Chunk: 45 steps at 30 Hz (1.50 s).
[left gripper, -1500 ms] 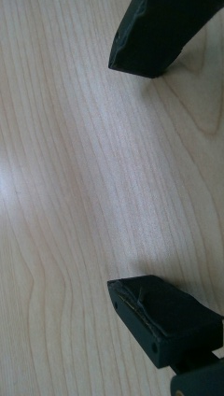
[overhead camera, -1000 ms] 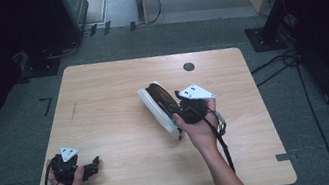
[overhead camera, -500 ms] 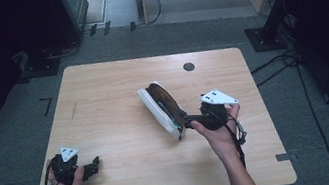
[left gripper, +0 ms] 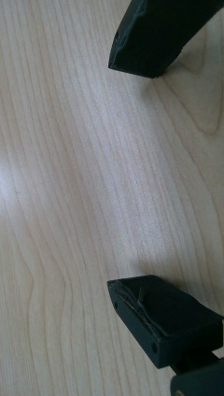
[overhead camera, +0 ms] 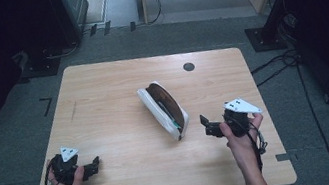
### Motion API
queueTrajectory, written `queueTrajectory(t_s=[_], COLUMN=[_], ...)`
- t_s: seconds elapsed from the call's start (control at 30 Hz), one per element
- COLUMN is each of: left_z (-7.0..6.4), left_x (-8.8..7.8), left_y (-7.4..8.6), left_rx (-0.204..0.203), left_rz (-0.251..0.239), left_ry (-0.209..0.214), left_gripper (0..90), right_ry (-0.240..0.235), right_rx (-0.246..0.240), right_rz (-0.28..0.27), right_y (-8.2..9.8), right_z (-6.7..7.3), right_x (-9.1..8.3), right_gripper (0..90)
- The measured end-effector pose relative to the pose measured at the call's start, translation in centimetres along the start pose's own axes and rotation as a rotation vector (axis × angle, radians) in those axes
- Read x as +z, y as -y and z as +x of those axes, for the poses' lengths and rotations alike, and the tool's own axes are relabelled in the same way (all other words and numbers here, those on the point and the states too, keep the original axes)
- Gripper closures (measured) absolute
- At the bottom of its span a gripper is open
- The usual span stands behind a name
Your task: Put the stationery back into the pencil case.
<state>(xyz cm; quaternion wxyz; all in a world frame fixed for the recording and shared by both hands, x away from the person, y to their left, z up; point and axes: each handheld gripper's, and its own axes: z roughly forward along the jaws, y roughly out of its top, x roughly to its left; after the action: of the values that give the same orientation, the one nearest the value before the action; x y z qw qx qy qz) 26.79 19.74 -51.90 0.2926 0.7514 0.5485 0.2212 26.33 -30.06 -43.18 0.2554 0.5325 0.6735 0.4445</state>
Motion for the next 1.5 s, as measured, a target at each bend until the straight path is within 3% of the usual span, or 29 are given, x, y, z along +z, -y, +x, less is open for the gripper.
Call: queueTrajectory(t_s=[1.0,1.5], left_z=[0.0,0.0], left_x=[0.0,0.0], left_y=[0.0,0.0], left_rx=[-0.001,-0.001], left_rz=[0.0,0.0], left_ry=[0.0,0.0], left_gripper=[0.0,0.0], right_ry=[0.173,0.253], right_rx=[0.088,0.115], right_rz=[0.083,0.156], right_y=[6.7,9.7], right_z=[-8.6,-11.7], right_x=[-3.2,-3.9], right_gripper=[0.0,0.0])
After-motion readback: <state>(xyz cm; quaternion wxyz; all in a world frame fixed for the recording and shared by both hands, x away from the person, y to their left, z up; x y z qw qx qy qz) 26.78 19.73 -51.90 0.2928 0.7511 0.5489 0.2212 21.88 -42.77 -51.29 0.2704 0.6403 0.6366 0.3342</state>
